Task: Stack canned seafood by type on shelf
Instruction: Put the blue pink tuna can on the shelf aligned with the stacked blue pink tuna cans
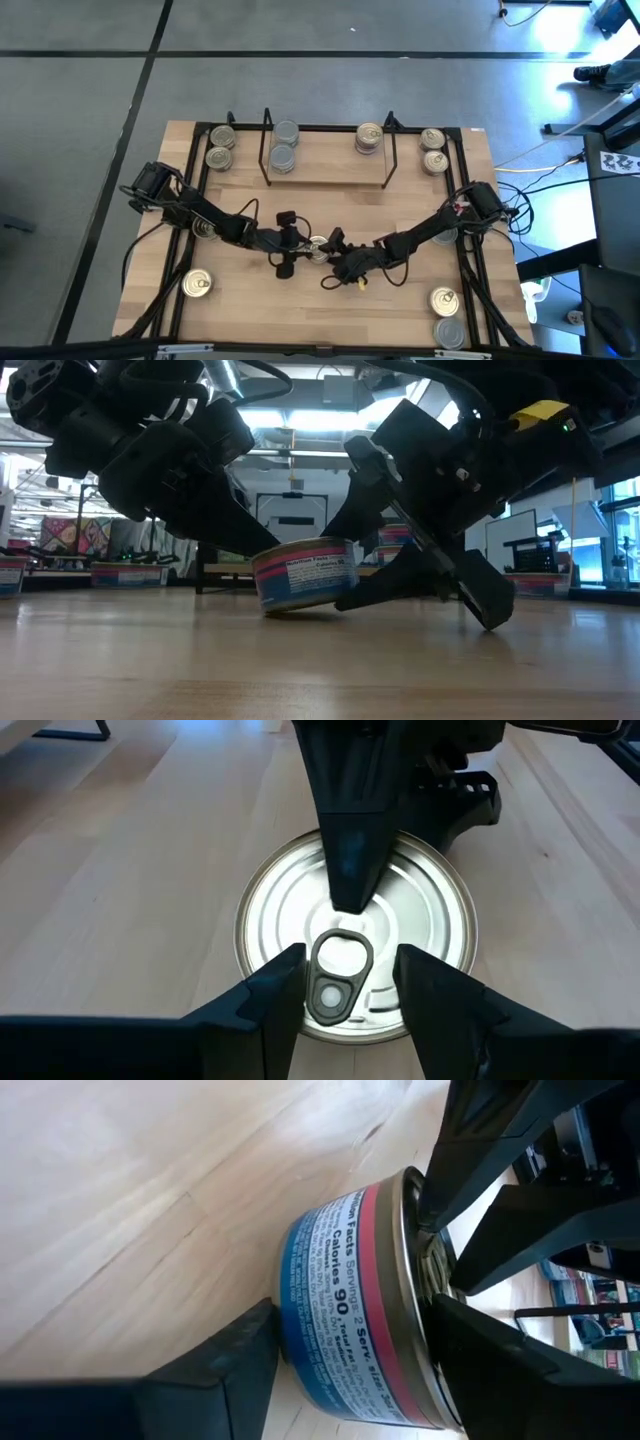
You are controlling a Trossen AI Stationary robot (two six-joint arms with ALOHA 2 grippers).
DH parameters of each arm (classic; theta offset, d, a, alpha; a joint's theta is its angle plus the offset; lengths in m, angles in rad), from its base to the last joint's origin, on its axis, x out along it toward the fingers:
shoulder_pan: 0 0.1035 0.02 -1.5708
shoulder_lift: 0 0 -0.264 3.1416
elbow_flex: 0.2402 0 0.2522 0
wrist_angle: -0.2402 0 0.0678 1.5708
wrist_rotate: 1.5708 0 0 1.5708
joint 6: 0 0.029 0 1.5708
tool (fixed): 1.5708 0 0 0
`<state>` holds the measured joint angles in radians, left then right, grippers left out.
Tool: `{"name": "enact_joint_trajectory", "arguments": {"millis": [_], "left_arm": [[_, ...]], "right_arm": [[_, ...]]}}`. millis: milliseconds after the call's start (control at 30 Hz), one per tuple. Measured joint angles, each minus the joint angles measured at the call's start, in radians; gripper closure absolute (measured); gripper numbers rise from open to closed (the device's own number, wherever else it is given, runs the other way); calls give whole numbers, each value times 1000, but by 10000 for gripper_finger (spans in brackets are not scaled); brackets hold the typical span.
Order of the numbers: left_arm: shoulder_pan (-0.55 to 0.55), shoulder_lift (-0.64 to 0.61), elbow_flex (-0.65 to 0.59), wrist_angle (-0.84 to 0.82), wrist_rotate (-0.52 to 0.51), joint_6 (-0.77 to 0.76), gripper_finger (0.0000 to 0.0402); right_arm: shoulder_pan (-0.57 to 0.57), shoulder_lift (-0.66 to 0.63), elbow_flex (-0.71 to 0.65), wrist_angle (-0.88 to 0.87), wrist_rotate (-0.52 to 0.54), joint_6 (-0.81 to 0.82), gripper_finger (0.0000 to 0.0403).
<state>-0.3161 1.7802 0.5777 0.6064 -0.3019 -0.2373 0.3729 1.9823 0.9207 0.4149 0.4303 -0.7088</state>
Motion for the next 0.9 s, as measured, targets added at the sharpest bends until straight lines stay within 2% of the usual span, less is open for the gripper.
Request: {"name": "enact_joint_trajectory", "arguments": {"millis": [267,367,600,900], "left_arm": [[1,-26,0,-2,-3,-15,243],[2,-72,-1,-46,-3,-13,243],[-1,-210,-1,-205,-19,-7,243],[-3,-297,-1,-325,-38,-37,243]], "right_arm": [[3,2,2,10,31,122,167],[8,3,5,17,39,173,167],[16,-1,4,10,131,289,171],[18,-1,3,0,240,371,177]]}}
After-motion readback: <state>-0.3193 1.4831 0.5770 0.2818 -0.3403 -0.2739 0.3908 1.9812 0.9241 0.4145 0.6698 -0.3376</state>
